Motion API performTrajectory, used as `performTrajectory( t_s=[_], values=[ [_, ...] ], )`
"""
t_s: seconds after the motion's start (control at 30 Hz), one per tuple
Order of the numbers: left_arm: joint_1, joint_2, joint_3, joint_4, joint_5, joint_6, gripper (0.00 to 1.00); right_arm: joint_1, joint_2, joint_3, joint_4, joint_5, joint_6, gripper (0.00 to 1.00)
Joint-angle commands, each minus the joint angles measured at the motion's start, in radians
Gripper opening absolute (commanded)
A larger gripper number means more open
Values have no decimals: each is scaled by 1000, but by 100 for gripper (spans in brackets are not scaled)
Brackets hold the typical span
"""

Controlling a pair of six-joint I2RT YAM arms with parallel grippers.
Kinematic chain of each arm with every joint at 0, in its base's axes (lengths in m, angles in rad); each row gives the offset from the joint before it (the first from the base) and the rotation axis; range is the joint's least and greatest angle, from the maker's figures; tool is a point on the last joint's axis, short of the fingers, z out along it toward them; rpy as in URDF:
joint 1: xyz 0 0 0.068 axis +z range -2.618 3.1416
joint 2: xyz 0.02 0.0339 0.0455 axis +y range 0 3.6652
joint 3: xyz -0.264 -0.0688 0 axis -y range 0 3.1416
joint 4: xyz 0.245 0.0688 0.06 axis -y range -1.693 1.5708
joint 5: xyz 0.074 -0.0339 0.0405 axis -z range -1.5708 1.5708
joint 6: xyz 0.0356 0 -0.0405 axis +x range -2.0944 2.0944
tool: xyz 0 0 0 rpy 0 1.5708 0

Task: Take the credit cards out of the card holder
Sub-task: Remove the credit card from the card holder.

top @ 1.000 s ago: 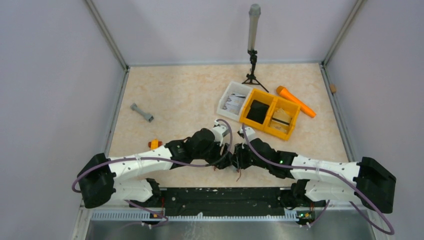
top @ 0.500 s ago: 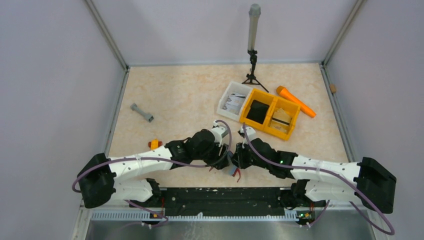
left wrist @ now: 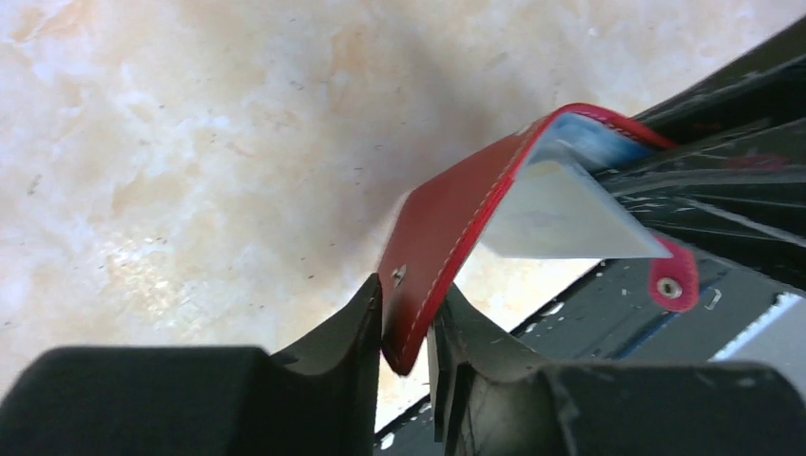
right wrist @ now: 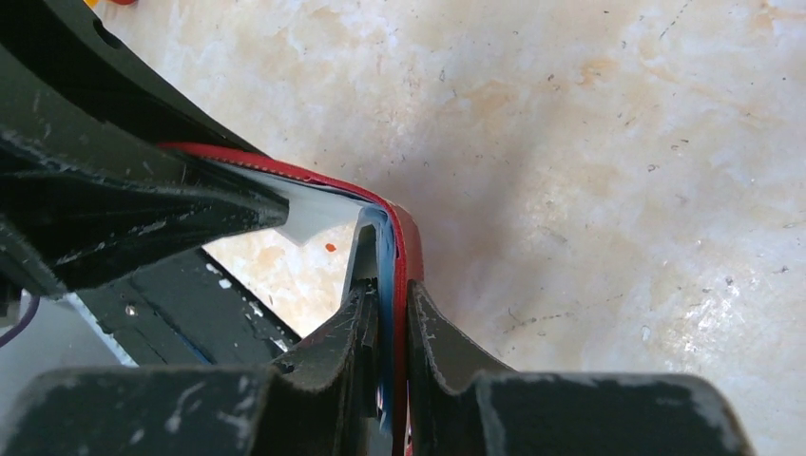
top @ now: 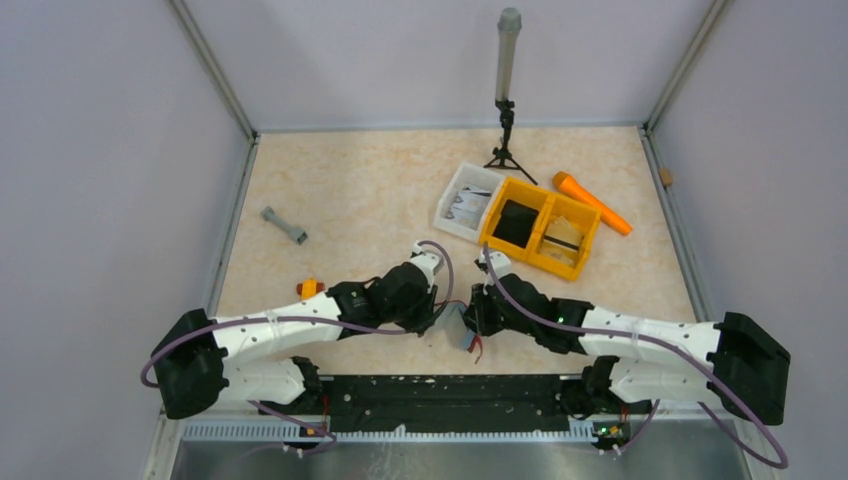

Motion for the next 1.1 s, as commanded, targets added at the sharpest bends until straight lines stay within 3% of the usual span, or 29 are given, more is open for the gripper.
performTrajectory(
  t_s=[0.0,0.07,0.1,0.2,0.43,0.5,0.6,0.8,0.87,1.07],
  values=[
    [-5,-20,19,-57,-60,-11,20,12,-3,73,-32,45,5,0],
    [-4,-42,-7,-5,-4,3,2,13,3,79,-29,42,3,0],
    [-5,-55,-26,36,29,10,0,13,8,81,-25,37,3,0],
    [-5,-83,-77,154,117,17,0,13,35,93,-10,14,6,0],
    [-5,-36,-95,215,190,20,2,12,122,152,-15,-75,40,0],
    [-5,-21,-97,235,214,18,11,11,153,181,-35,-96,51,0],
    [-5,-22,-109,277,238,15,38,11,195,220,-61,-100,79,0],
    [-5,-38,-108,247,212,30,67,10,219,230,-44,-122,88,0],
    [-10,-41,-106,219,181,35,69,9,218,230,-37,-127,89,0],
    [-33,1,-48,81,7,29,59,9,210,227,-27,-128,90,0]
  ],
)
